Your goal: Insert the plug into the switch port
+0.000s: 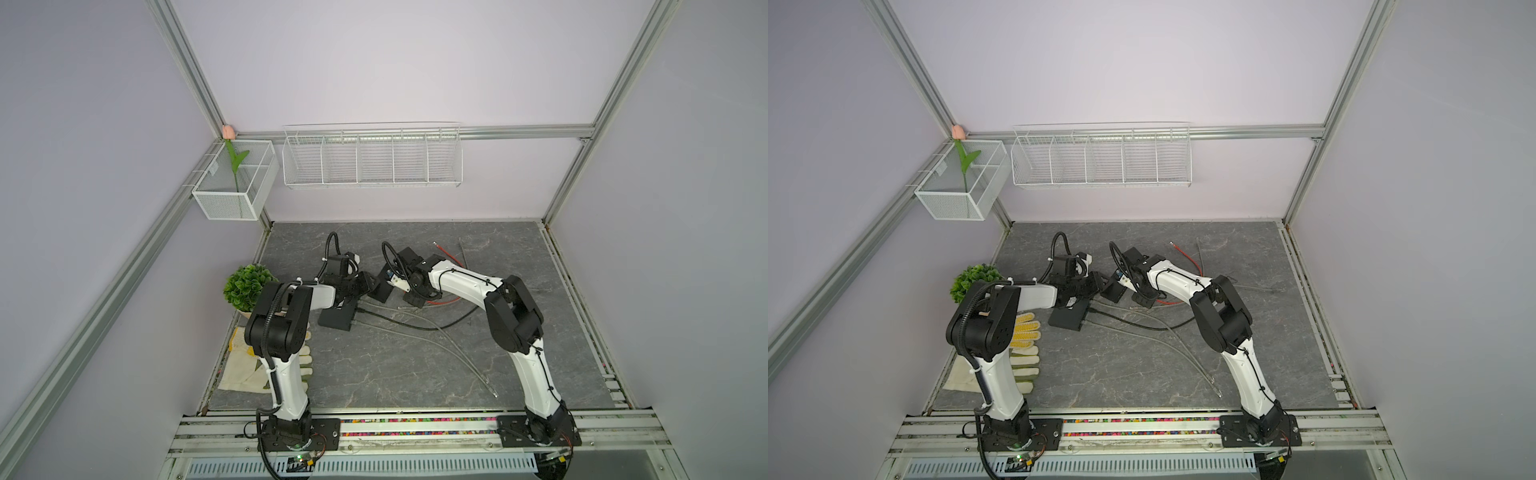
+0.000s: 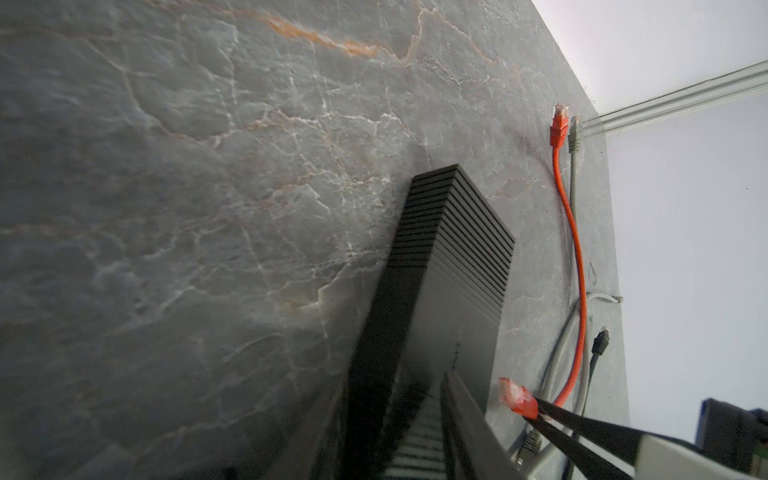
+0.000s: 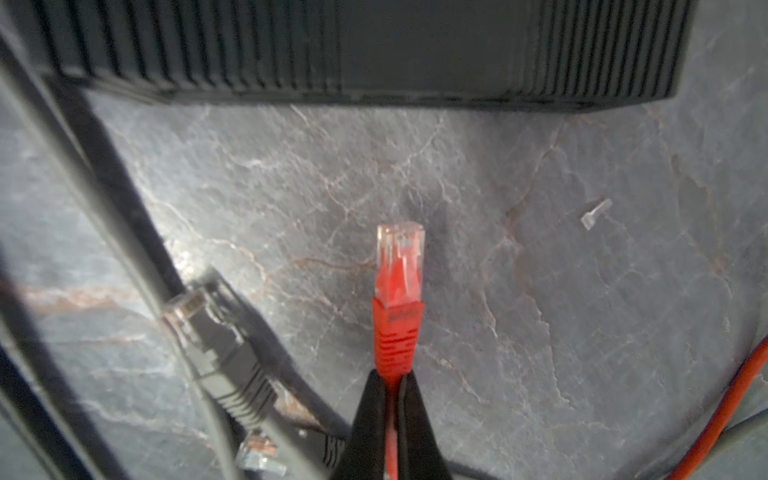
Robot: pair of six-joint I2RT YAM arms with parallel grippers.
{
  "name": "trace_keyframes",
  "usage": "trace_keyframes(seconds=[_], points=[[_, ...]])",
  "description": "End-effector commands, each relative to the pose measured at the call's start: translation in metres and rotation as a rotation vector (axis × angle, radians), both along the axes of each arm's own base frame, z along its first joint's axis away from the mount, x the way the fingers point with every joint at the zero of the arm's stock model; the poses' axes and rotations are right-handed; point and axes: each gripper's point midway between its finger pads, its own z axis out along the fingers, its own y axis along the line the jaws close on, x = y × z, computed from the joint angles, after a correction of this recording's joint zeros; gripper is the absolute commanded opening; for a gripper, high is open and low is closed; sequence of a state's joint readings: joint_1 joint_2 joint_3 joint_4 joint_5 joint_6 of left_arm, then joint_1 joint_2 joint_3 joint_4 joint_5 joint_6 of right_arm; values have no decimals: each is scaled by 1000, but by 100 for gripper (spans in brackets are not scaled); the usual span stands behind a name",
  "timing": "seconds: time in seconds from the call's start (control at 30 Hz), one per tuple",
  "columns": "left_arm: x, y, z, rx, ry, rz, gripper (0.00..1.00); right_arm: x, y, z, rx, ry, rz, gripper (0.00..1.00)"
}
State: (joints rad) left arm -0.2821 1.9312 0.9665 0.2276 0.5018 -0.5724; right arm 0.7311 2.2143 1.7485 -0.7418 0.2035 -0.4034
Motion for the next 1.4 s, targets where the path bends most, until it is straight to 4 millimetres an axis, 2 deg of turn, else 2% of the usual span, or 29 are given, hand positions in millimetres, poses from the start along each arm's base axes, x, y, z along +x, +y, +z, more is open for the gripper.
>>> trace_keyframes(seconds=[0.0, 0.23, 0.77, 1.17, 1.37], points=[[-8, -1, -3, 5, 4, -1, 39, -2, 16, 18, 70, -20, 14, 7], [-11, -3, 0, -20, -1, -6, 38, -4, 19, 16, 61, -26, 33, 7], [-1, -6, 1, -10, -4, -14, 39, -8, 27, 6, 39, -10, 72, 7], [2, -10, 6, -27, -11, -26, 38, -6, 25, -4, 4, 2, 66, 7], [4, -11, 4, -29, -9, -30, 39, -7, 19, 4, 4, -15, 56, 7]])
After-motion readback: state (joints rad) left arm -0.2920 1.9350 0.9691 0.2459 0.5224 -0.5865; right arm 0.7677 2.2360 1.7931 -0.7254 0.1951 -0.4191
